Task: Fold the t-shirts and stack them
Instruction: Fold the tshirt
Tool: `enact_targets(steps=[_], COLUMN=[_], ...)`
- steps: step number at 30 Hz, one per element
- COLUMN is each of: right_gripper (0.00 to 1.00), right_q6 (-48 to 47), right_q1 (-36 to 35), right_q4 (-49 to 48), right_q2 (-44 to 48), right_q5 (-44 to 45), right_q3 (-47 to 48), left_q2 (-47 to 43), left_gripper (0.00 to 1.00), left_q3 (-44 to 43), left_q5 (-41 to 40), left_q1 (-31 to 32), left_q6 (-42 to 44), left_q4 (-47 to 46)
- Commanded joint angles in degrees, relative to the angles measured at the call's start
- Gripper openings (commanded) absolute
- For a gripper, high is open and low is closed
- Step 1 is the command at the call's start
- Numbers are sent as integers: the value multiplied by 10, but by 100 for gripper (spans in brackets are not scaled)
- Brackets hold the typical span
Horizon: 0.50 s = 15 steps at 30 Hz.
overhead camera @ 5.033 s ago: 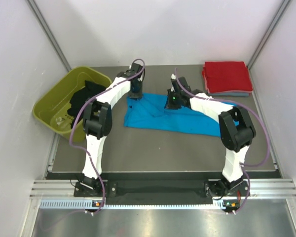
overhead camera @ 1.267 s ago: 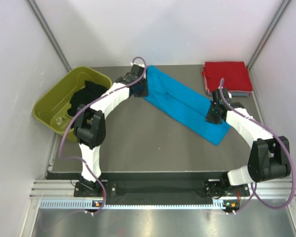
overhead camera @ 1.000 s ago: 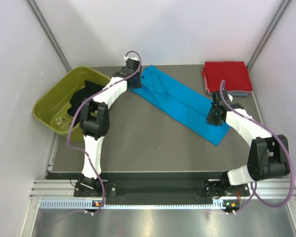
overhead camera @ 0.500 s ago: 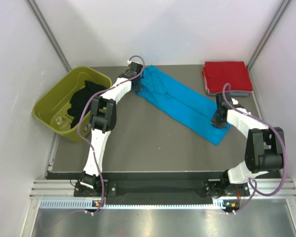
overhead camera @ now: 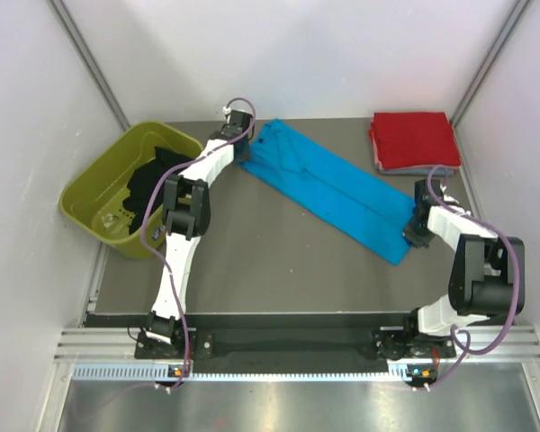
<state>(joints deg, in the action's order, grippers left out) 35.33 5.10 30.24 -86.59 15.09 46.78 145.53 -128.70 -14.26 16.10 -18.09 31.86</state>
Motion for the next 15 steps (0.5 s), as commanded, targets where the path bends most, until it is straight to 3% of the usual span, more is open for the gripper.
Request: enact_targets(steps=[1, 9, 15], right_gripper=[9, 9, 11], right_q6=[11, 25, -13], right_q1=[16, 25, 23], right_q4=[-5, -6, 19], right_q2=[4, 26, 66], right_q5=[41, 54, 8], right_q3=[-23, -31, 3], left_q2=[15, 26, -15], left_gripper=[24, 24, 26], left_q3=[-22, -38, -29], left_q5=[-3, 5, 90], left_q1=[-6, -18, -17], left_q6=[-3, -1, 5], left_q4=[6, -3, -9])
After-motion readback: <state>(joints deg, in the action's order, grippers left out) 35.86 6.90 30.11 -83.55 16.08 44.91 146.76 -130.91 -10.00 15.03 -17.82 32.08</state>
